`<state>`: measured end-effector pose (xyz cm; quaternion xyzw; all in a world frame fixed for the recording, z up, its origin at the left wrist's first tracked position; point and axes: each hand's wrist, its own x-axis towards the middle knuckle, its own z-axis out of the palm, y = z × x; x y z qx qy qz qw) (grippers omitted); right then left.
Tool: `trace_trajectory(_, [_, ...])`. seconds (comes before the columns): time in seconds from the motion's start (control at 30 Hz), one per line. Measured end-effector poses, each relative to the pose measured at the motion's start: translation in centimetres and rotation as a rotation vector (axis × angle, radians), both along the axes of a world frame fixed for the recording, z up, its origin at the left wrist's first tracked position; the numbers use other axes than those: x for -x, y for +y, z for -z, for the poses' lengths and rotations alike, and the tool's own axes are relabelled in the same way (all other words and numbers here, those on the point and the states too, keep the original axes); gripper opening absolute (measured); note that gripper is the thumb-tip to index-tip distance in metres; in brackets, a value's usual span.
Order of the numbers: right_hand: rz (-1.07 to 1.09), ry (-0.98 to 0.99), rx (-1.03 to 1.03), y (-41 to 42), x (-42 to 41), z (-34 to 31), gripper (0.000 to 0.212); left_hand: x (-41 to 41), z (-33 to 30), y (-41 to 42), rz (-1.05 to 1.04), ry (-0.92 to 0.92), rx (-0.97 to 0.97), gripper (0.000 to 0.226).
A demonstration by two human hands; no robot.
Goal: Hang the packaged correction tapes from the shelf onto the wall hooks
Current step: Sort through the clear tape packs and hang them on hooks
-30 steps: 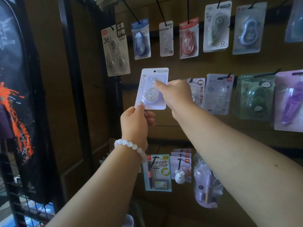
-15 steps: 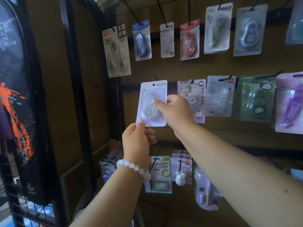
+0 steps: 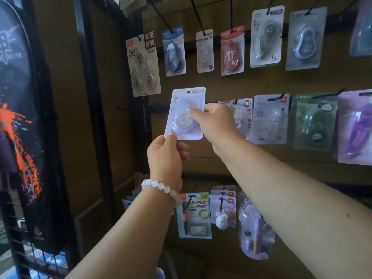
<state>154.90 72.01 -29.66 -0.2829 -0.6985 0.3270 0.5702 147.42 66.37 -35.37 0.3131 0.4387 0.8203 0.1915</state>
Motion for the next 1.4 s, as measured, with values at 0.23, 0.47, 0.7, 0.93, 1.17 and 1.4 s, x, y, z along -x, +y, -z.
trace_trajectory(0.23, [0.074,0.027,0.081,0.0,0.4,-0.5,0.033,0.1,-0.7,-0.4,0.027,-0.059,-0.029,0.026])
trace_trajectory(0.47, [0.138,-0.038,0.088,1.5,0.8,-0.2,0.029,0.3,-0.6,0.6,0.024,-0.048,0.088,0.02])
trace_trajectory(0.7, [0.221,-0.135,0.114,5.3,1.3,1.7,0.033,1.3,1.8,1.9,0.063,-0.11,0.203,0.017])
trace_trajectory(0.93, [0.319,-0.227,0.228,9.5,3.1,1.3,0.044,2.3,4.0,3.1,0.082,-0.121,0.22,0.015])
trace_trajectory(1.17, [0.259,-0.28,0.308,11.1,3.6,2.3,0.041,2.5,6.1,3.8,0.091,-0.151,0.266,0.017])
trace_trajectory(1.4, [0.018,-0.137,0.503,9.3,2.2,5.1,0.05,2.4,8.1,3.8,0.08,-0.156,0.318,0.022])
